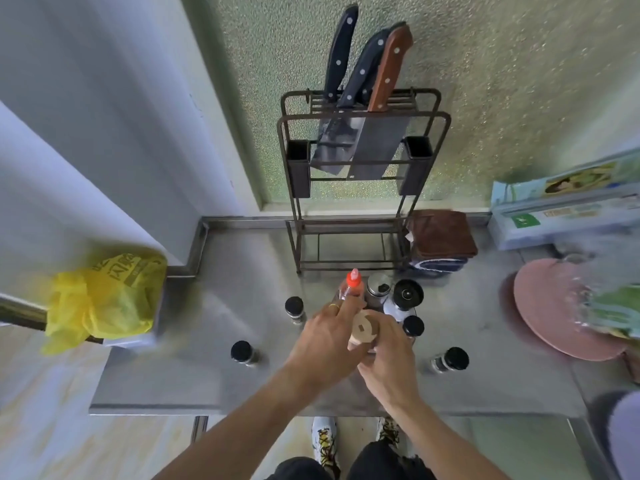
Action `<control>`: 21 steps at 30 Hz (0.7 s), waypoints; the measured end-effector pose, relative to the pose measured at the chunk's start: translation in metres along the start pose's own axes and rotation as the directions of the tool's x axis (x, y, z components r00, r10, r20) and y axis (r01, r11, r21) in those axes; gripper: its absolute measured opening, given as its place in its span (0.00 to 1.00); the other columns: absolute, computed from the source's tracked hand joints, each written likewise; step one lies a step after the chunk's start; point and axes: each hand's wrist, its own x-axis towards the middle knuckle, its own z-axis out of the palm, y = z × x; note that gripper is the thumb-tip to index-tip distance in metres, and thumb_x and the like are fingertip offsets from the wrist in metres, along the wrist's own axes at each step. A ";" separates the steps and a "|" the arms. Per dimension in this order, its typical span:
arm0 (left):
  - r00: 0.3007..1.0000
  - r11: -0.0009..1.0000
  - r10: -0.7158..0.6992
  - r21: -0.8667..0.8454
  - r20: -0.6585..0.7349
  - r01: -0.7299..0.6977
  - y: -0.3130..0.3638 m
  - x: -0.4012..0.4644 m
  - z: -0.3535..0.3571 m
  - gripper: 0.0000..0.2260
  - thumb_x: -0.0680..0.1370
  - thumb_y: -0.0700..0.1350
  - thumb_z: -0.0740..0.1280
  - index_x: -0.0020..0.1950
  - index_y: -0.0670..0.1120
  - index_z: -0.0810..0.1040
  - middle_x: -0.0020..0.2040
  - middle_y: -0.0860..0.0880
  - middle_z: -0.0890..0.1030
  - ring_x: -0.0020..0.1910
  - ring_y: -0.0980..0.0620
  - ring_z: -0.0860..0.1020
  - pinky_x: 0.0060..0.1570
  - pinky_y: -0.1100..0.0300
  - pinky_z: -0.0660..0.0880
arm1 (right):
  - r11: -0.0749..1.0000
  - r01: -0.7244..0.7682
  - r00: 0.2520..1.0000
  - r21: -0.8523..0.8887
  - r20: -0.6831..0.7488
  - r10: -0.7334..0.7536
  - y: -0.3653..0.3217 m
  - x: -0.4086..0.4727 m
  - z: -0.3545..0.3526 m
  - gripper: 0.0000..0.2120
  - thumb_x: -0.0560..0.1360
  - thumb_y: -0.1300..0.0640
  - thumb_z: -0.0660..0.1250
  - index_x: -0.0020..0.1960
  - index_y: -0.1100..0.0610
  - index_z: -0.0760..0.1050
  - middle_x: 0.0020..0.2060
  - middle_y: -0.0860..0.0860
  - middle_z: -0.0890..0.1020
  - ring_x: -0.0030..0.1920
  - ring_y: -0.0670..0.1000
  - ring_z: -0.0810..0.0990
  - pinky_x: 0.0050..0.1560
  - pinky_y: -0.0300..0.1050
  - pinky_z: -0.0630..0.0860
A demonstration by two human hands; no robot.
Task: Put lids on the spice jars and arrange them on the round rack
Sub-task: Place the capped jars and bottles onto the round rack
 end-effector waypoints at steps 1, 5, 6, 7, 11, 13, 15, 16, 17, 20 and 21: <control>0.999 1.000 -0.019 -0.013 0.034 0.019 0.000 0.004 0.010 0.28 0.73 0.51 0.72 0.69 0.53 0.64 0.53 0.49 0.81 0.51 0.47 0.79 0.52 0.50 0.77 | 0.999 -0.046 0.999 -0.002 0.018 0.046 0.010 0.001 0.001 0.20 0.67 0.59 0.78 0.56 0.48 0.77 0.53 0.41 0.79 0.56 0.45 0.78 0.53 0.48 0.81; 0.988 0.991 -0.119 -0.054 0.098 0.124 -0.008 0.007 0.045 0.19 0.74 0.48 0.71 0.64 0.51 0.70 0.54 0.51 0.82 0.53 0.48 0.80 0.53 0.52 0.77 | 0.985 -0.168 0.983 -0.031 0.071 0.170 0.035 0.004 0.012 0.22 0.66 0.61 0.77 0.58 0.51 0.77 0.55 0.47 0.80 0.58 0.52 0.79 0.57 0.49 0.78; 0.983 0.986 -0.147 -0.057 0.109 0.154 -0.009 0.007 0.052 0.17 0.76 0.46 0.70 0.62 0.50 0.72 0.56 0.51 0.81 0.54 0.48 0.80 0.53 0.53 0.76 | 0.982 -0.185 0.978 -0.038 0.088 0.188 0.040 0.006 0.016 0.22 0.67 0.60 0.77 0.59 0.52 0.77 0.55 0.48 0.80 0.58 0.53 0.79 0.56 0.48 0.77; 0.979 0.982 -0.171 -0.056 0.114 0.178 -0.010 0.006 0.058 0.16 0.76 0.44 0.69 0.62 0.49 0.73 0.56 0.50 0.82 0.54 0.48 0.80 0.53 0.54 0.76 | 0.981 -0.189 0.976 -0.040 0.101 0.192 0.043 0.008 0.020 0.21 0.67 0.59 0.78 0.59 0.53 0.77 0.54 0.50 0.81 0.57 0.54 0.79 0.55 0.48 0.76; 0.963 0.966 -0.247 -0.052 0.112 0.254 -0.010 0.004 0.070 0.24 0.74 0.34 0.65 0.67 0.50 0.68 0.54 0.47 0.82 0.50 0.46 0.82 0.49 0.50 0.80 | 0.978 -0.209 0.969 -0.018 0.131 0.210 0.057 0.017 0.036 0.21 0.68 0.56 0.78 0.58 0.53 0.77 0.53 0.50 0.82 0.56 0.54 0.80 0.55 0.47 0.75; 0.962 0.966 -0.250 -0.038 0.107 0.255 -0.010 0.001 0.072 0.27 0.72 0.31 0.61 0.68 0.52 0.69 0.53 0.47 0.83 0.48 0.46 0.82 0.46 0.49 0.80 | 0.974 -0.227 0.963 0.008 0.152 0.223 0.059 0.019 0.039 0.21 0.68 0.56 0.78 0.59 0.53 0.77 0.55 0.49 0.82 0.57 0.53 0.80 0.57 0.48 0.76; 0.965 0.972 -0.236 0.007 0.114 0.237 -0.009 -0.001 0.074 0.29 0.71 0.29 0.58 0.68 0.52 0.71 0.56 0.46 0.82 0.49 0.44 0.82 0.44 0.50 0.79 | 0.975 -0.223 0.962 0.013 0.164 0.218 0.062 0.019 0.041 0.22 0.69 0.56 0.78 0.61 0.53 0.77 0.56 0.50 0.82 0.58 0.53 0.81 0.59 0.49 0.77; 0.964 0.972 -0.236 0.020 0.120 0.235 -0.009 -0.001 0.075 0.30 0.70 0.29 0.57 0.68 0.51 0.72 0.58 0.46 0.82 0.50 0.43 0.81 0.45 0.51 0.79 | 0.976 -0.217 0.962 0.015 0.172 0.212 0.064 0.018 0.041 0.22 0.69 0.56 0.78 0.62 0.53 0.76 0.57 0.50 0.82 0.59 0.53 0.81 0.59 0.49 0.77; 0.962 0.970 -0.242 0.030 0.124 0.240 -0.008 -0.001 0.076 0.30 0.70 0.29 0.57 0.68 0.51 0.72 0.60 0.46 0.81 0.51 0.43 0.81 0.45 0.52 0.78 | 0.978 -0.208 0.963 0.016 0.179 0.202 0.065 0.018 0.040 0.23 0.70 0.56 0.77 0.63 0.54 0.76 0.58 0.50 0.82 0.60 0.54 0.81 0.60 0.50 0.77; 0.955 0.961 -0.274 0.072 0.112 0.267 -0.002 0.001 0.074 0.28 0.71 0.30 0.58 0.67 0.50 0.74 0.59 0.46 0.80 0.51 0.43 0.81 0.43 0.56 0.74 | 0.981 -0.193 0.956 -0.010 0.222 0.191 0.067 0.016 0.031 0.26 0.71 0.57 0.75 0.68 0.53 0.73 0.63 0.50 0.81 0.62 0.54 0.80 0.61 0.49 0.76; 0.956 0.960 -0.275 0.091 0.102 0.266 0.000 0.002 0.072 0.27 0.71 0.30 0.59 0.66 0.50 0.74 0.59 0.46 0.79 0.49 0.44 0.81 0.42 0.57 0.73 | 0.983 -0.182 0.958 -0.029 0.221 0.184 0.067 0.014 0.027 0.27 0.72 0.58 0.75 0.69 0.54 0.72 0.64 0.50 0.80 0.63 0.54 0.80 0.61 0.49 0.76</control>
